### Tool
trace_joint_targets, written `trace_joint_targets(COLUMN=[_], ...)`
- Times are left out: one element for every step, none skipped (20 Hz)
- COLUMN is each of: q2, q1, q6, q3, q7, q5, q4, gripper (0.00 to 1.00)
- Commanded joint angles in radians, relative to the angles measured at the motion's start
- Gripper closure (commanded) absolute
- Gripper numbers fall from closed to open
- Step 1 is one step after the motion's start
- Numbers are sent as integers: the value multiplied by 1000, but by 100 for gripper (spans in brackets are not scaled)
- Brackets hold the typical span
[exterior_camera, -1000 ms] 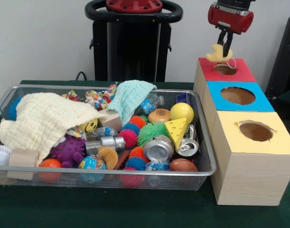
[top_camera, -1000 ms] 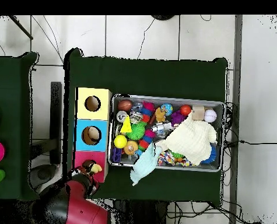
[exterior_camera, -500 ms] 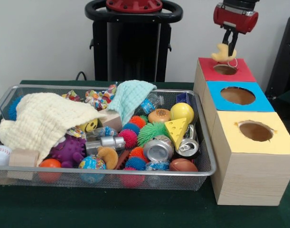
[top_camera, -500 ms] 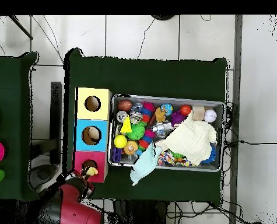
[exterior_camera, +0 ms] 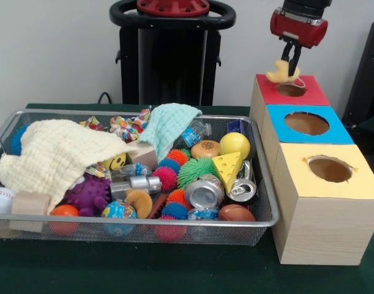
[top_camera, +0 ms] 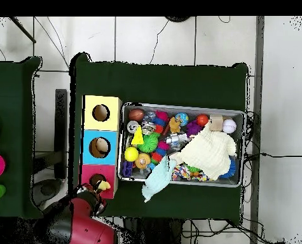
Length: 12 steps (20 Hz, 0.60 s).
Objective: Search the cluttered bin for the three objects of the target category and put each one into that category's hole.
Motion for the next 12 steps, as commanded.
trace_joint_targets(q2=[45,46,45,45,46,45,45,43,42,43,42,43], q1=[-52,-54,-60,-65,-67,-68,-69,-71,-74,-74,-75,-70], q6=[-64,-61,-61,-64,-63,-58,-57,-56,-58,-60,-59,-53], q3=[96,96,98,101,102,97,96,94,96,97,96,88], q7=[205,204,200,199,197,195,194,192,190,191,190,191], q5=[7,6,4,4,3,1,1,-1,-2,-2,-2,-3], q4=[-33,-37,-39,-41,-44,-47,-48,-49,-48,-48,-47,-50], gripper=[100,100,100,100,100,100,100,100,100,100,100,100])
